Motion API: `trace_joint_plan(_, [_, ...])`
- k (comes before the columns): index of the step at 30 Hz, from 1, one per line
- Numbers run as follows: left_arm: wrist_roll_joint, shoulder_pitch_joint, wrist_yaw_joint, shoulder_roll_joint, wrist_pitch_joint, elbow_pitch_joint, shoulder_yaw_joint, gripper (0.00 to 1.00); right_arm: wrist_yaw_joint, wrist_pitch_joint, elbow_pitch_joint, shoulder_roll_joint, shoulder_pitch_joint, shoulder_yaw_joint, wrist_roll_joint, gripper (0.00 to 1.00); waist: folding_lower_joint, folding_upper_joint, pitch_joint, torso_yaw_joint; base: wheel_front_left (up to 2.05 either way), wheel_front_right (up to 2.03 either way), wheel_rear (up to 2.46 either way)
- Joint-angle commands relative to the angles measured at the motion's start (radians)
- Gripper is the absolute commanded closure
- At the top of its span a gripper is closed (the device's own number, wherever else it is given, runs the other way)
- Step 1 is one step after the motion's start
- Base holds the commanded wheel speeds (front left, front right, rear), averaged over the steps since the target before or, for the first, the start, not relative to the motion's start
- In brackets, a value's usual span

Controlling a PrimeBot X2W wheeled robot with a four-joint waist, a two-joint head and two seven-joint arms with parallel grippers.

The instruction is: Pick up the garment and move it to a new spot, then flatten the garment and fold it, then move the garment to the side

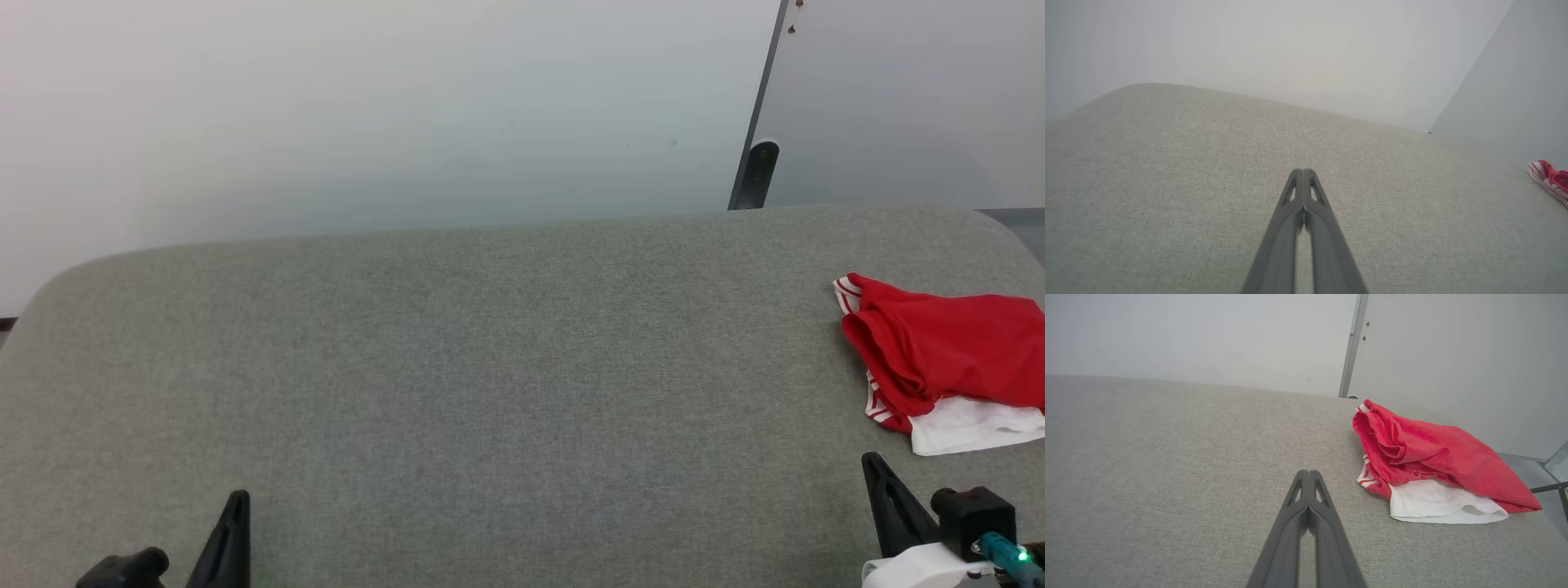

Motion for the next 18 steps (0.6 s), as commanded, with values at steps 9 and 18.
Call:
trace_joint_plan(9, [-0.166,-0.039,0.000,-0.015,0.050,-0.019,0.018,1.00,0.000,0.041,-0.029,0.012,-0.026,-0.022,0.221,1.00,0.0001,0.0000,0.002,0.005,0.00,0.00,0.00])
trace_joint_plan(18, [-0.293,-0.058,0.000,-0.037,0.090,-0.021,0.027,1.00,0.000,0.072,-0.041,0.026,-0.030,-0.032,0.392,1.00,0.0001,0.0000,0.005,0.009,0.00,0.00,0.00])
